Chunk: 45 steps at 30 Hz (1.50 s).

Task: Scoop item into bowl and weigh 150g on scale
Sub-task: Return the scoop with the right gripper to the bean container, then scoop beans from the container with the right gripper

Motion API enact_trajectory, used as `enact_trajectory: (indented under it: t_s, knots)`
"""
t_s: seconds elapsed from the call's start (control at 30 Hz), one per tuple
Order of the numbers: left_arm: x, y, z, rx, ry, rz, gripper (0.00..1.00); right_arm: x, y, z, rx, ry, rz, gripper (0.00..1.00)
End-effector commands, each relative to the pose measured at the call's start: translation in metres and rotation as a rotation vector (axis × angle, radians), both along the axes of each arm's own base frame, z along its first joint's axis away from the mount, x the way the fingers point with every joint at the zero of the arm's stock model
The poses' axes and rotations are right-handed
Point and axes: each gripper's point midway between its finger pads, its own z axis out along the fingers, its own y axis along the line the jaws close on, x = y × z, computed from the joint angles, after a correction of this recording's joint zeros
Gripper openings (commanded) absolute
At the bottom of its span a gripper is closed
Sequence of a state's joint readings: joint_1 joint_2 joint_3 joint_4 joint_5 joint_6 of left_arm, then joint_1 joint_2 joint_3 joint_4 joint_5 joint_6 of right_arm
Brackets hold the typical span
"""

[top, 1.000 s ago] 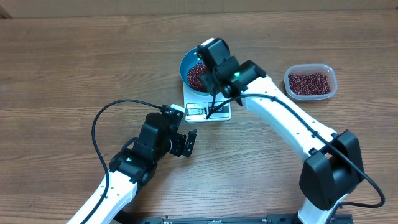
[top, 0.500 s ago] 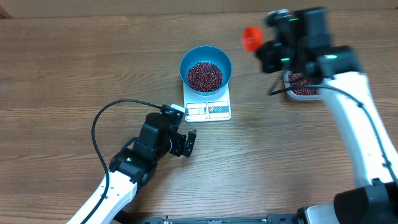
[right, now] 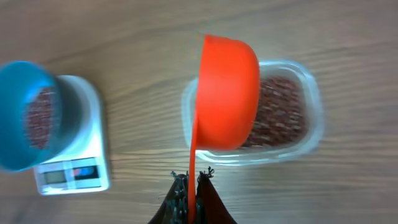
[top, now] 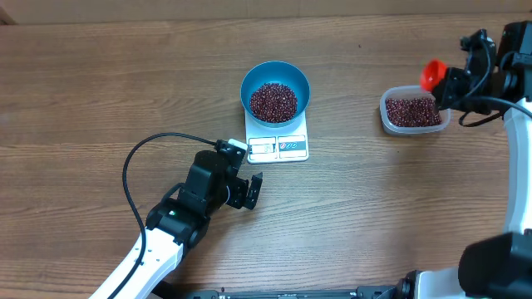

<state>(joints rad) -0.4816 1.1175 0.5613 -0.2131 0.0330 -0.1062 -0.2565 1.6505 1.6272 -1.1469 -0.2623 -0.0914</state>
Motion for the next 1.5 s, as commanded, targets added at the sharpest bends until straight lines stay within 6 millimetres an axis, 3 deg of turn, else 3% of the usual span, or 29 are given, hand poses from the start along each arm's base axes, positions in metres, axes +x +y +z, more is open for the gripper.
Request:
enact_trajectory:
  t_s: [0.0,0.33,0.67,0.87,1.07,1.23,1.47]
  knots:
    - [0.000,0.003,-0.004,0.001,0.012,0.019,1.00,0.001,-0.016,-0.033,-0.065,0.100,-0.024,0.04]
    - [0.000,0.003,-0.004,0.001,0.012,0.019,1.00,0.006,-0.021,-0.108,-0.036,0.294,-0.017,0.04]
    - [0.000,0.003,-0.004,0.001,0.012,0.019,1.00,0.010,-0.008,-0.146,0.040,0.352,0.039,0.04]
    - [0.000,0.003,-0.004,0.001,0.012,0.019,1.00,0.011,0.017,-0.156,0.136,0.336,0.092,0.04]
    - [0.000,0.003,-0.004,0.001,0.012,0.019,1.00,0.012,0.042,-0.148,0.263,0.301,0.158,0.04]
    - [0.000,0.003,-0.004,0.001,0.012,0.019,1.00,0.012,0.044,-0.142,0.335,0.285,0.154,0.04]
    - [0.000,0.003,-0.004,0.001,0.012,0.019,1.00,0.014,0.032,-0.131,0.445,0.242,0.113,0.04]
